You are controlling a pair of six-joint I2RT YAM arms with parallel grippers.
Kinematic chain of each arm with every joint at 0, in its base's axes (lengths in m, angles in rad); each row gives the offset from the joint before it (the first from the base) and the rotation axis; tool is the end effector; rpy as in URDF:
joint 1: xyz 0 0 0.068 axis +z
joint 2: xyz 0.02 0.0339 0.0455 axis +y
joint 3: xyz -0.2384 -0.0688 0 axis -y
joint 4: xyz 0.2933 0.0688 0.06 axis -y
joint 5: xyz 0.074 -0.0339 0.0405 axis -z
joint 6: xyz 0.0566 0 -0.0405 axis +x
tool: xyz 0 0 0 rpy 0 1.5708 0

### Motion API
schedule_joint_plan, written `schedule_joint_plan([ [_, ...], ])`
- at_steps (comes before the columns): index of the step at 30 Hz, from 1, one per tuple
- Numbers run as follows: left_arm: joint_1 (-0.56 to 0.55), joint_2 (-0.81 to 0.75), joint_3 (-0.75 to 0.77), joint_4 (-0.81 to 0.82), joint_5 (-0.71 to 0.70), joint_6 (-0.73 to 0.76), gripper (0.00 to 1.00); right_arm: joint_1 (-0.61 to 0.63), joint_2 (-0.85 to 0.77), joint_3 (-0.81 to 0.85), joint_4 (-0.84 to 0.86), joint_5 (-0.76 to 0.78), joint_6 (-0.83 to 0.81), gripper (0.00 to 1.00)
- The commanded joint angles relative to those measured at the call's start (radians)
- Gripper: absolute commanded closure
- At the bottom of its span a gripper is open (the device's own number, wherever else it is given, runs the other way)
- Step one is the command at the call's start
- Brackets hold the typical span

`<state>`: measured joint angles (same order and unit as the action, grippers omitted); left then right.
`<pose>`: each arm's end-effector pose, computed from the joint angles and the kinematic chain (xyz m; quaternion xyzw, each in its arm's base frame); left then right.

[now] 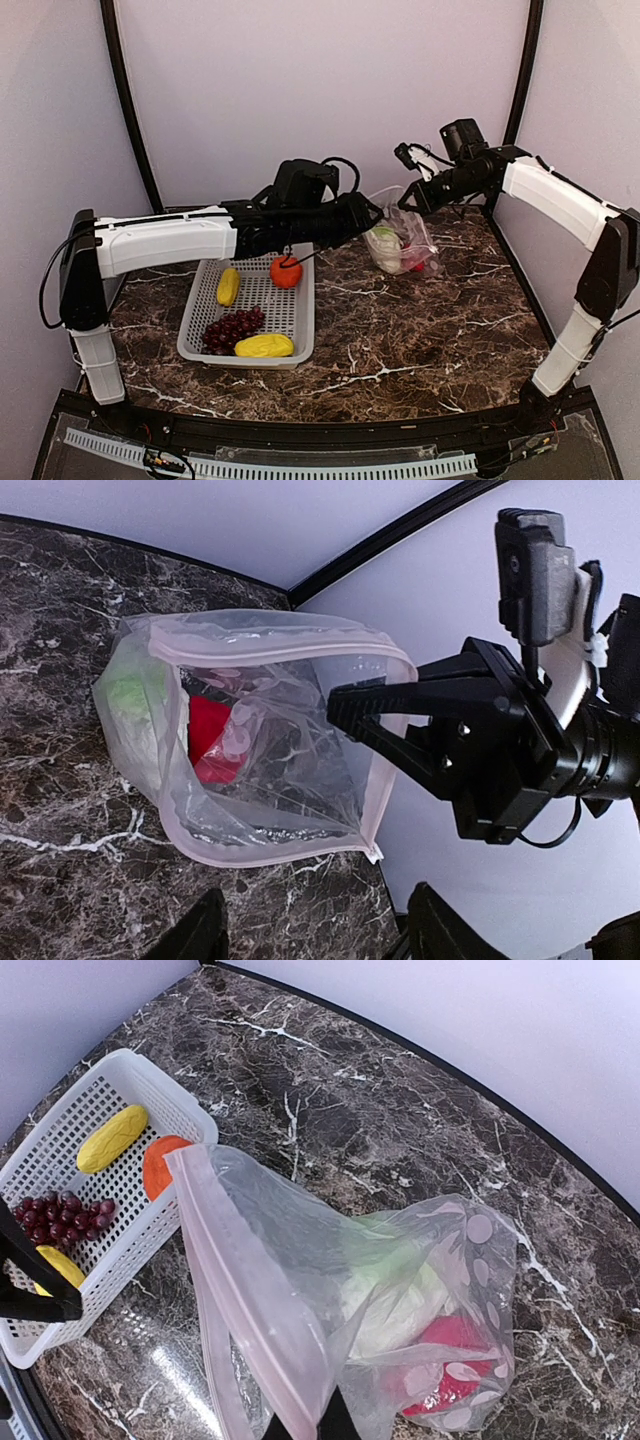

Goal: Place the food in the zip-top bag and seal the zipper
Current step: Place the fake vegetable in the zipper food storage bag, then adjust the zipper food storage bag at the center of the board.

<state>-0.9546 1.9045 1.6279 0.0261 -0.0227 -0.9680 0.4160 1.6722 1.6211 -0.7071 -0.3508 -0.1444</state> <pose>0.3034 -0.4262 0.2840 -0.0123 0.7898 -0.4976 0.3584 0.3877 0.1925 0.3082 -0.3164 0.8501 0.2115 0.3639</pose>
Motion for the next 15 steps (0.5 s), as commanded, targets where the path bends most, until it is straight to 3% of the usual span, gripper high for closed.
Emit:
schedule_joint_plan([
  [1, -0.007, -0.070, -0.064, -0.093, -0.093, 0.072, 0.41, 0.003, -0.001, 0.004, 0.015, -0.051, 0.006, 1.00],
  [7, -0.008, 0.005, 0.002, -0.132, -0.086, 0.069, 0.45, 0.003, -0.002, -0.006, 0.020, -0.075, 0.011, 1.00],
  [15, 0.011, 0.179, 0.188, -0.195, -0.099, 0.036, 0.62, 0.003, -0.031, -0.044, 0.036, -0.082, 0.011, 1.00],
])
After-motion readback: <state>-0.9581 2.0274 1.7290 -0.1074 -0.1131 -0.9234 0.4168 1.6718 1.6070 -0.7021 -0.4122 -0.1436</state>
